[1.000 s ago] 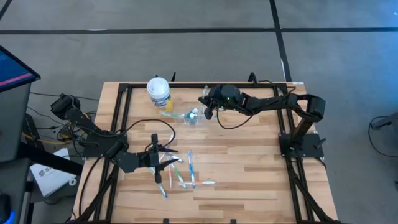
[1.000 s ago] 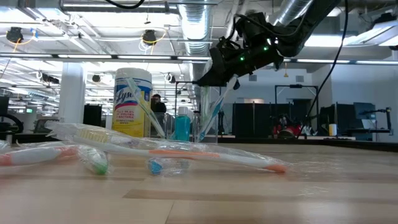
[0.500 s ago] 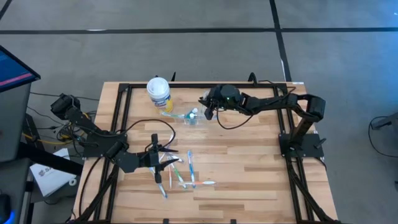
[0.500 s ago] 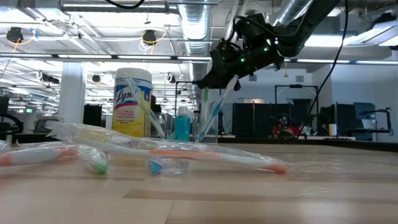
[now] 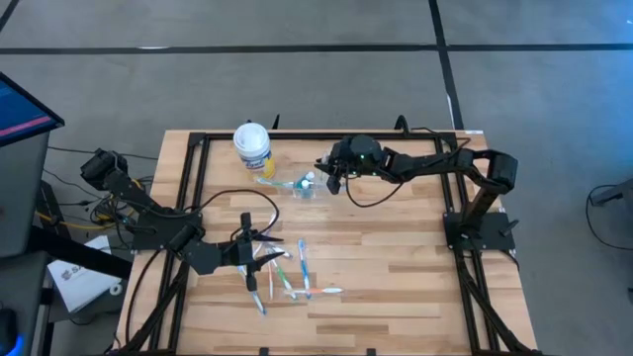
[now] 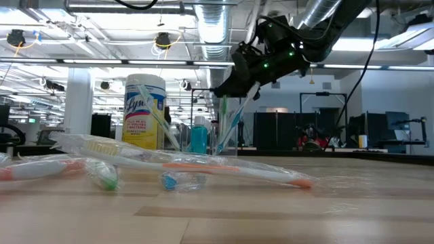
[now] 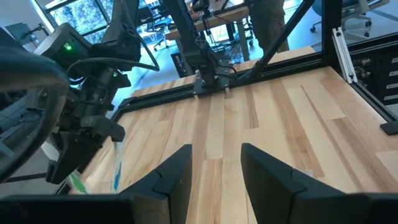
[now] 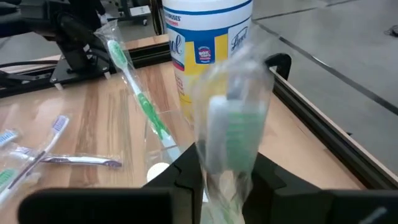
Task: Pick & Place toothbrushing station
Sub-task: Put the green toothbrush into the transparent organizer
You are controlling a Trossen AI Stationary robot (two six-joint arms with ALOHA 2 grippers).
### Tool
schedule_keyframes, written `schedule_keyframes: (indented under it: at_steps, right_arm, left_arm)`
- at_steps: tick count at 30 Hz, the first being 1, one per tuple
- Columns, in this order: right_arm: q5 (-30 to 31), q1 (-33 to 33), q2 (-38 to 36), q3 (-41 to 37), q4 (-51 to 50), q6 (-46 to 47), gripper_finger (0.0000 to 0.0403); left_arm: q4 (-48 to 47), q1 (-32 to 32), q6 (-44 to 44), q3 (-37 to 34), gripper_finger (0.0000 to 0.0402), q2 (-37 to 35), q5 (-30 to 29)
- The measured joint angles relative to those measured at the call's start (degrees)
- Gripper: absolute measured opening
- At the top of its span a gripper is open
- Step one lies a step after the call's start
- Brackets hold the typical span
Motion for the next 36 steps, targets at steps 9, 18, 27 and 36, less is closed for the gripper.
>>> schedule_keyframes:
  at_steps: [9,18,27,36]
  right_arm:
    - [0.9,-0.3,0.0,0.0,0.0,0.1,0.0173]
    - [1.1,-2.7,-0.5,0.0,0.9,1.7,0.0208]
    - [-0.4,-3.0,-0.5,0.0,0.7,1.7,0.0191]
    - [-1.8,-3.0,-7.5,0.0,-4.2,1.3,0.0192]
  left_arm:
    - [0.0,0.0,0.0,0.0,0.0131,0.0,0.2]
    - [0.0,0.0,0.0,0.0,0.0131,0.0,0.2]
    - [0.0,0.0,0.0,0.0,0.0131,0.0,0.2]
    - [0.0,0.0,0.0,0.0,0.0131,0.0,0.9]
